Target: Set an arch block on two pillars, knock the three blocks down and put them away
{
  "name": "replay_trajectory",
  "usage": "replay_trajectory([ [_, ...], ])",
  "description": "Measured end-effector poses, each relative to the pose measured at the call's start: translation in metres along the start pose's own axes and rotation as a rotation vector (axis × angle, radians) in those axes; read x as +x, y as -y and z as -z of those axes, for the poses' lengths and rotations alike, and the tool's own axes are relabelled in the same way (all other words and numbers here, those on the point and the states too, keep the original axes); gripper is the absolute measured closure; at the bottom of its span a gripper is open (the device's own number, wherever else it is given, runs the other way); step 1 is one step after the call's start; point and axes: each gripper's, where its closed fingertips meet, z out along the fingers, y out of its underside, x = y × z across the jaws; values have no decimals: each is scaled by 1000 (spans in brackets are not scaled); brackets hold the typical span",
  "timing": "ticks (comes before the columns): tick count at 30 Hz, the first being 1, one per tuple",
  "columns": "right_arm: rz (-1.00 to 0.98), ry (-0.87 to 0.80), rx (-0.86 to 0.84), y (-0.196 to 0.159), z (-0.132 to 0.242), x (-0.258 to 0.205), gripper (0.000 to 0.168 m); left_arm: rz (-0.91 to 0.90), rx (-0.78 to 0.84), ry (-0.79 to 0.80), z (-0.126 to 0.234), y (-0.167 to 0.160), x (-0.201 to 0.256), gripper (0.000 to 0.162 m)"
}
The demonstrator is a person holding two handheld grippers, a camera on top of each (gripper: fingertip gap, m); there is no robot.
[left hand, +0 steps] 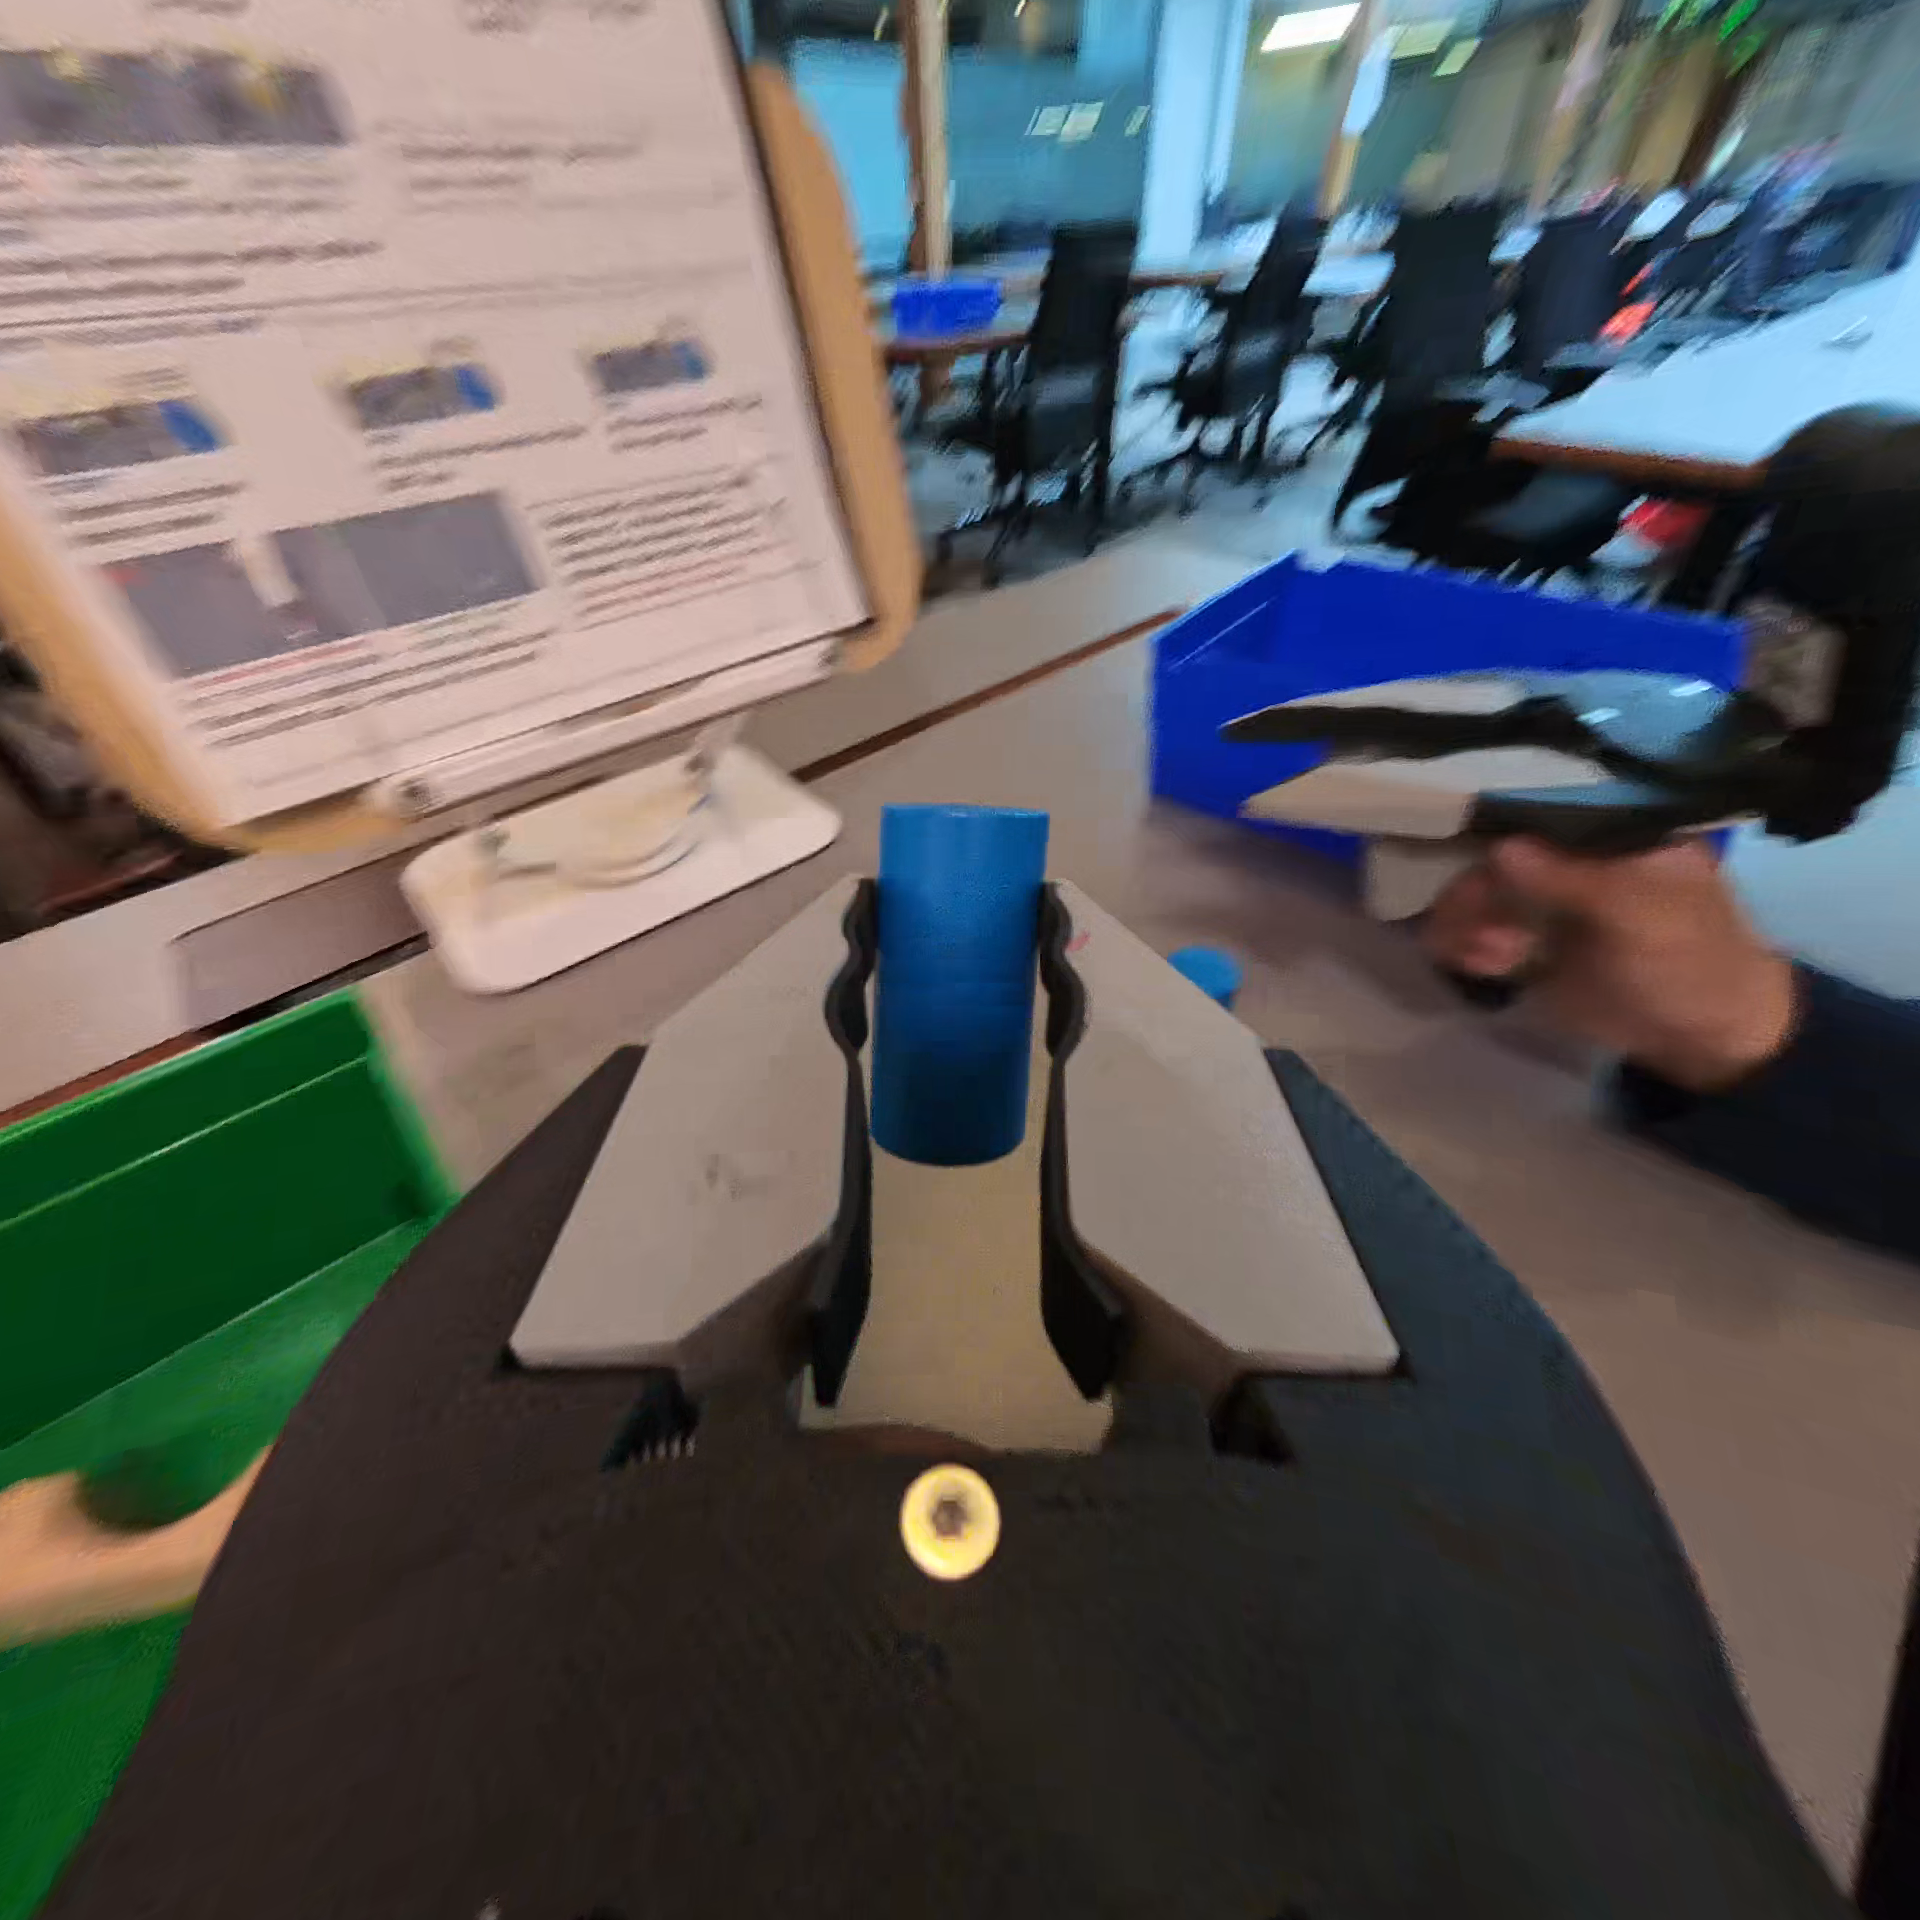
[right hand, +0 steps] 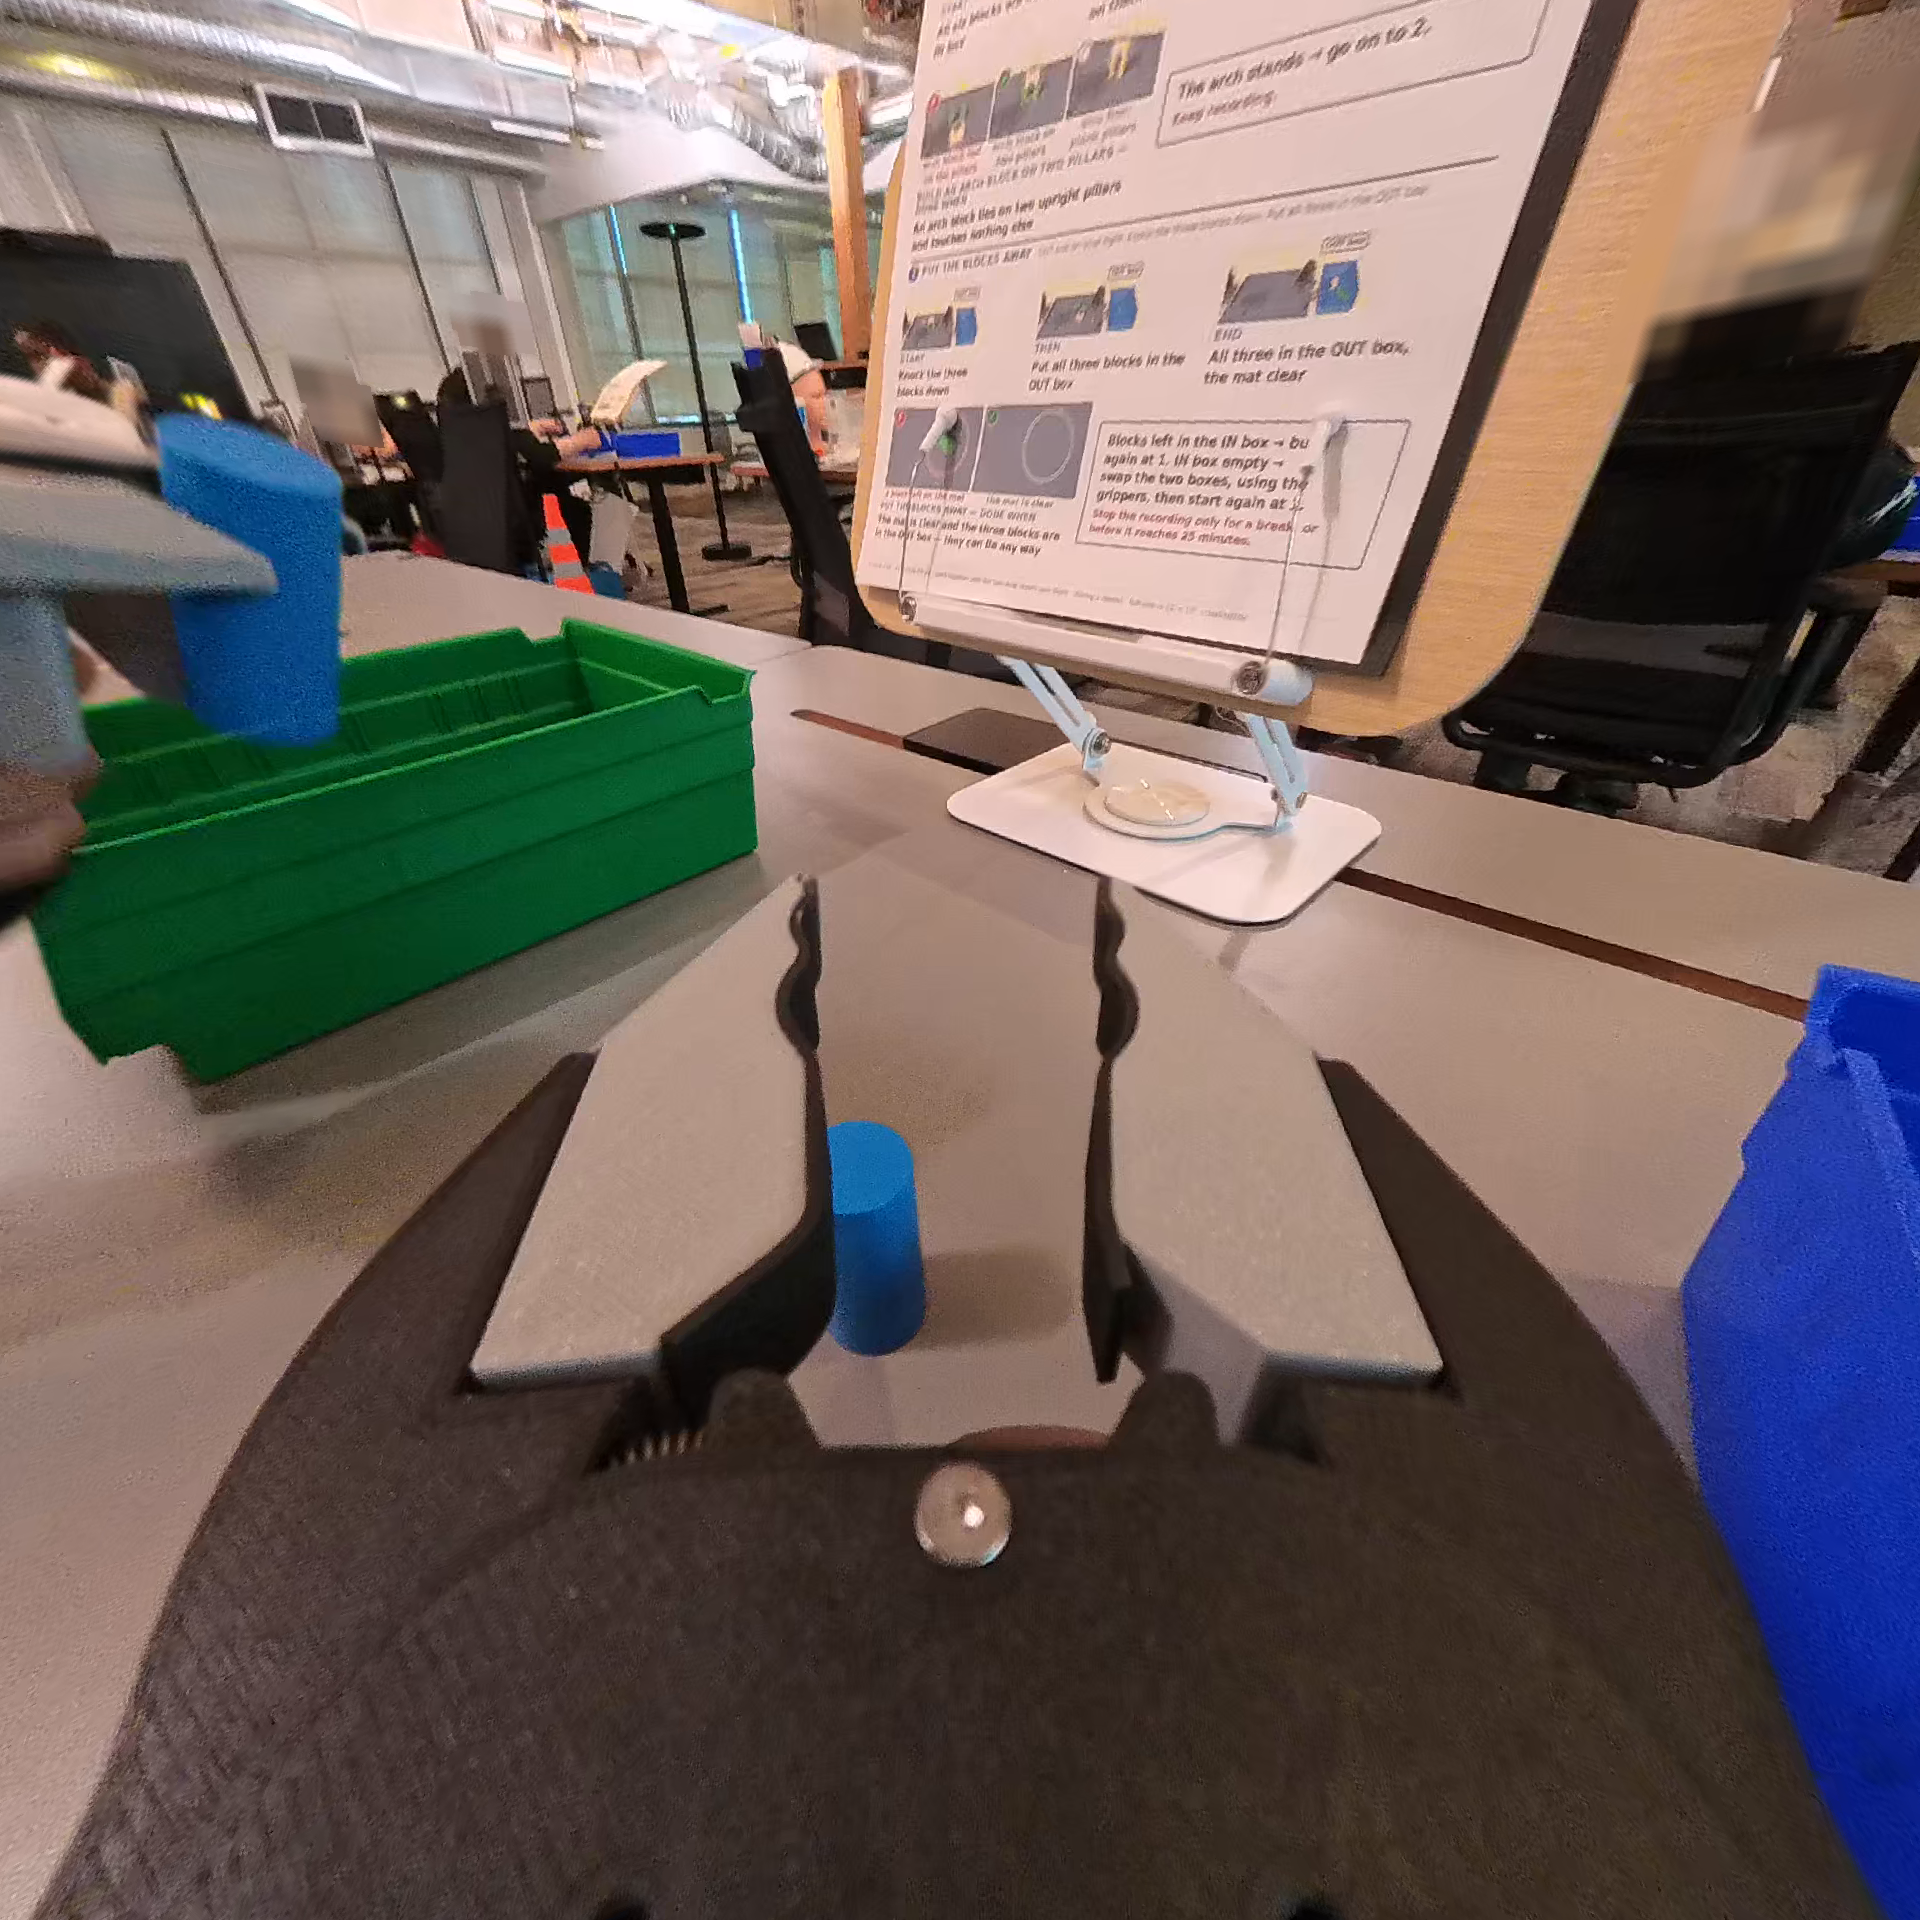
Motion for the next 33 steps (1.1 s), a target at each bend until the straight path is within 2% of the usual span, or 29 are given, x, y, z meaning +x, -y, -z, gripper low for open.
replay_trajectory([
  [3, -50, 45, 27, 3, 3, 0, 114, -28, 48, -39, -36, -22, 33, 133],
  [6, -157, 217, 89, 15, 8, -17, 111, -117, 92, -19, -64, -46, 43, 133],
  [10, -236, 346, 45, 11, 5, -36, 115, -299, 101, 46, -76, -62, 51, 133],
  [12, -233, 380, 6, 4, 1, -47, 116, -322, 110, 38, -78, -66, 56, 133],
  [15, -176, 312, -121, -20, -12, -50, 116, -293, 105, 10, -80, -70, 60, 133],
  [21, -153, 406, -105, -14, -9, -72, 136, -362, 99, 34, -77, -69, 69, 133],
  [24, -171, 445, -120, -18, -8, -79, 136, -380, 86, 49, -77, -71, 68, 133],
  [26, -162, 453, -135, -22, -9, -82, 143, -379, 70, 46, -78, -74, 68, 133],
  [31, -70, 341, -235, -44, -18, -72, 155, -330, -89, 13, -86, -102, 62, 134],
  [33, -21, 288, -246, -47, -20, -65, 151, -312, -163, 18, -87, -113, 55, 134],
])
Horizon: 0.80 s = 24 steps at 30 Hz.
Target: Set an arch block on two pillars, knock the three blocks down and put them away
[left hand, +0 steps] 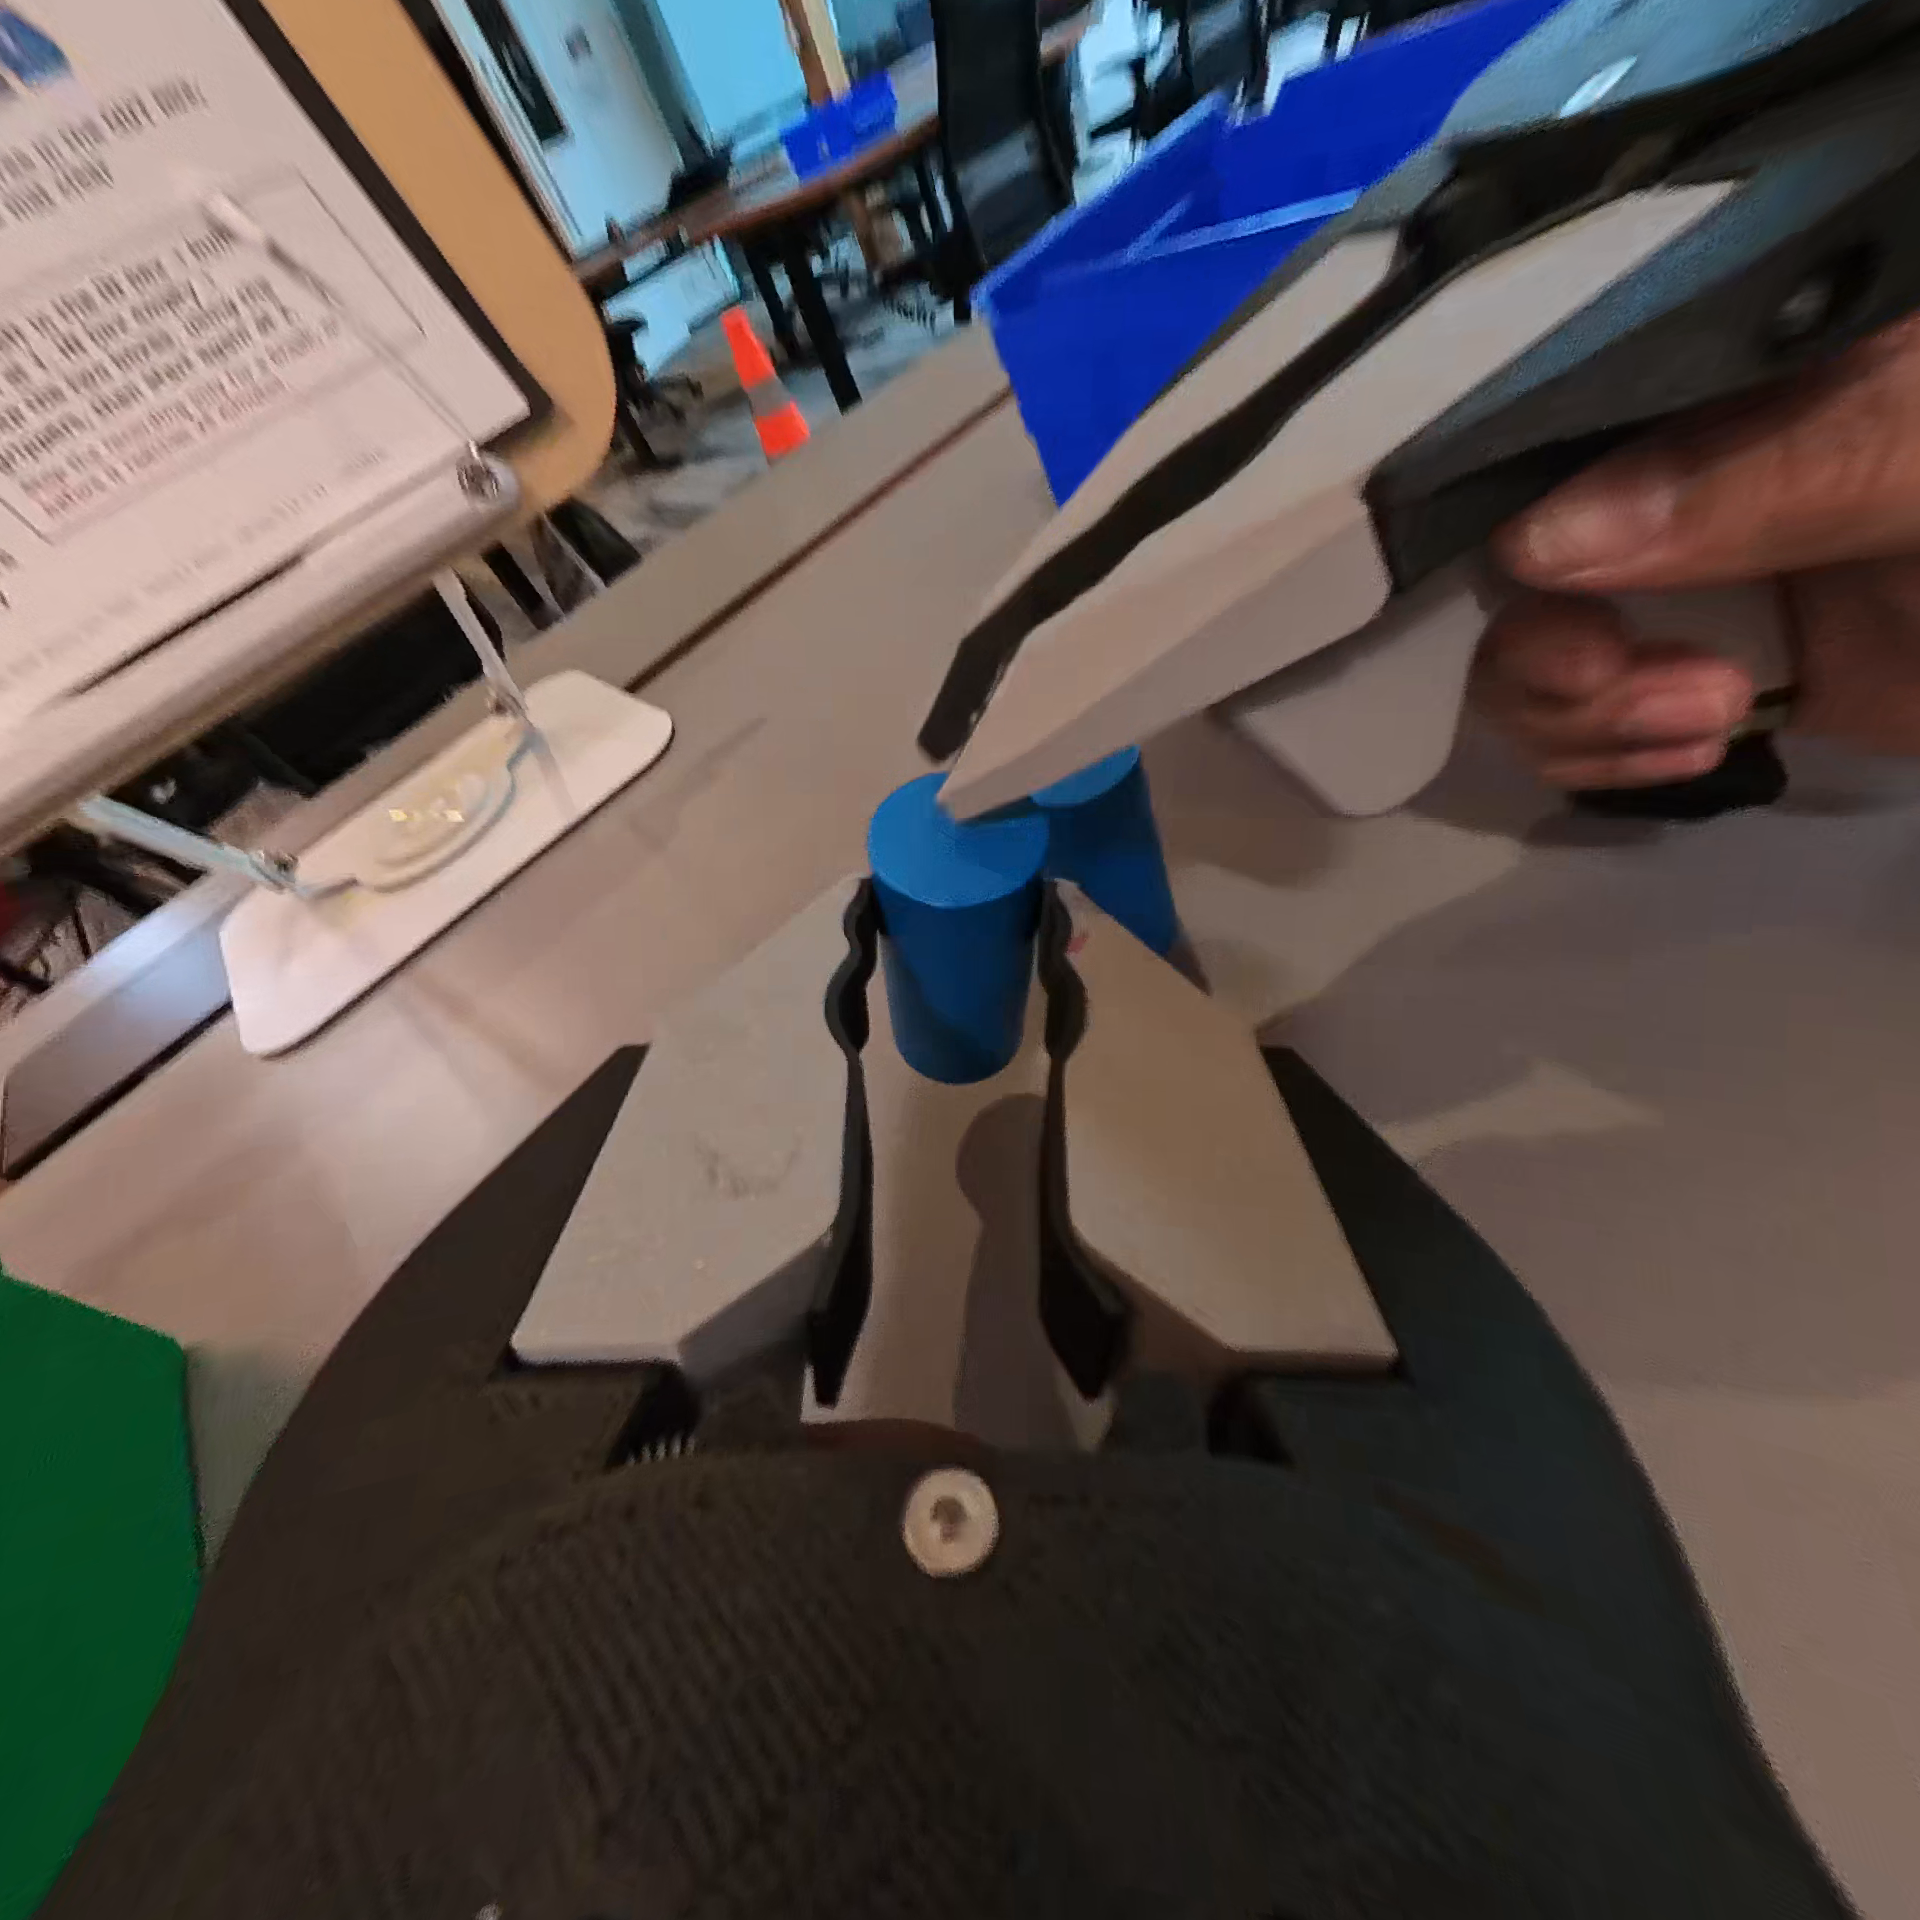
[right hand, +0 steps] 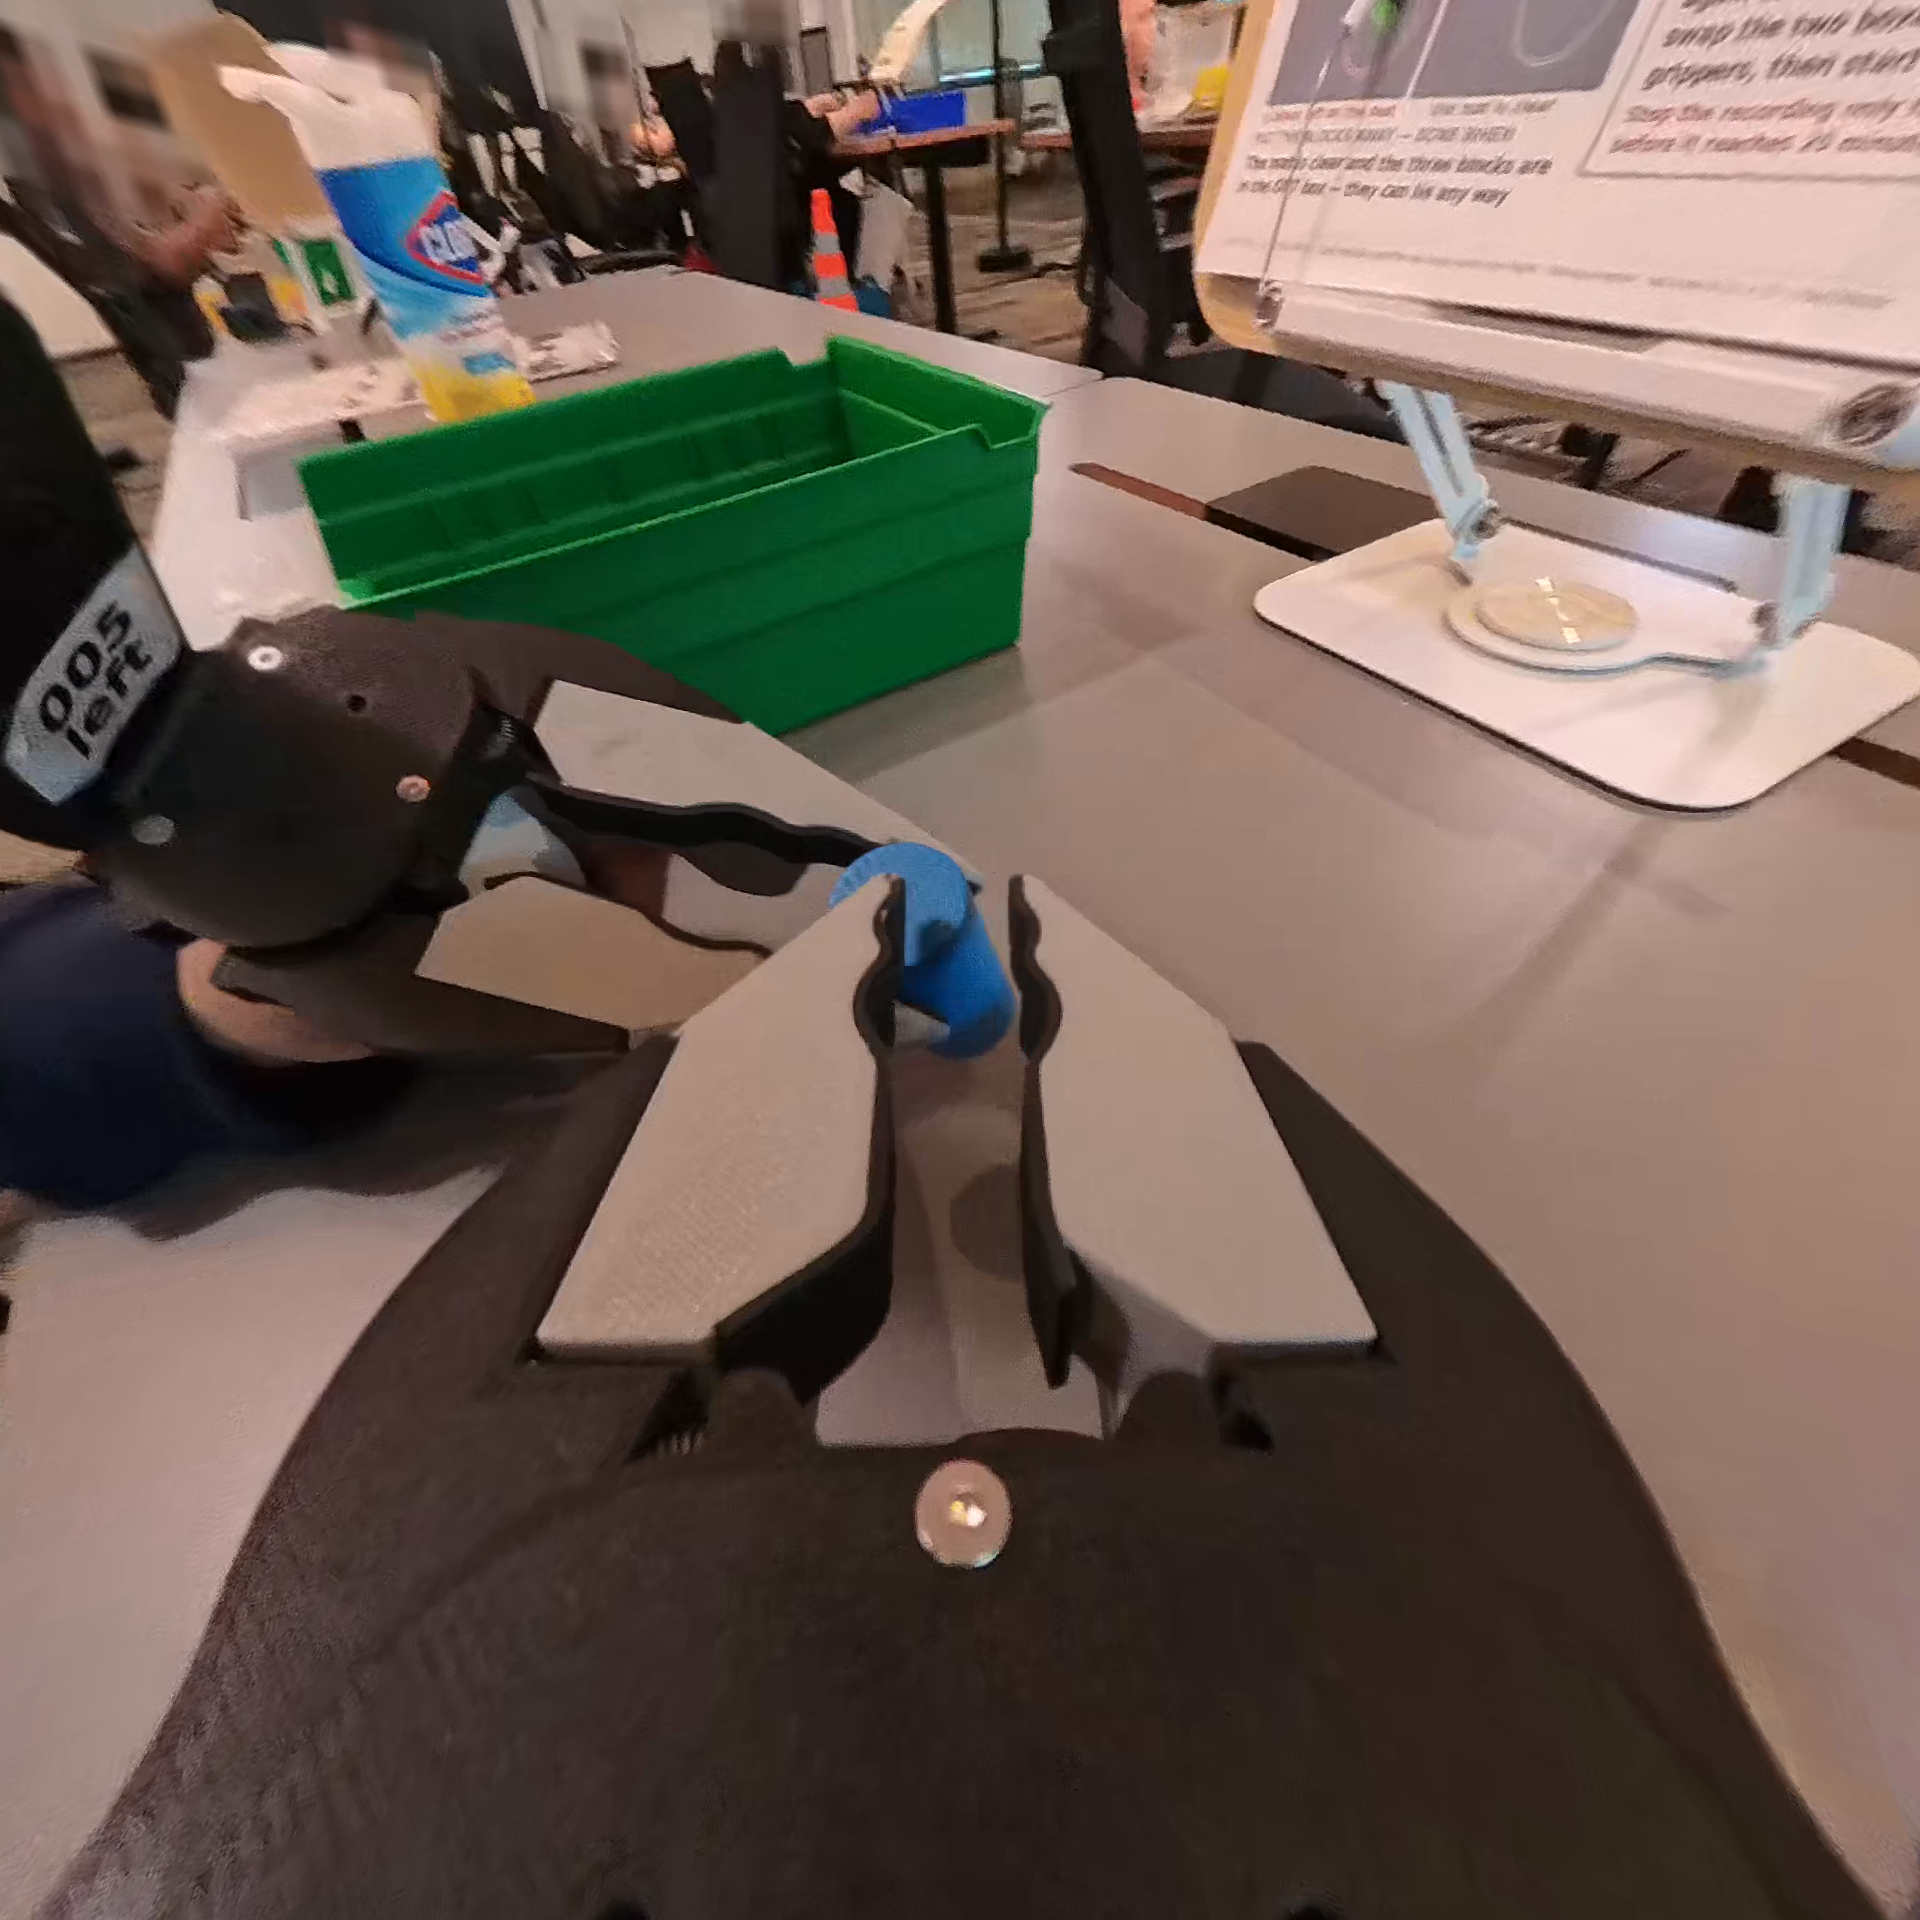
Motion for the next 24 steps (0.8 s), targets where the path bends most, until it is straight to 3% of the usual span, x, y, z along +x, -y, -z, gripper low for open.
replay_trajectory([
  [10, -32, -26, 115, 20, 15, 10, 148, 149, -132, -173, -3, -23, 4, 134],
  [24, -36, -44, 129, 22, 20, 17, 147, 241, -220, -228, -12, -38, -5, 134],
])
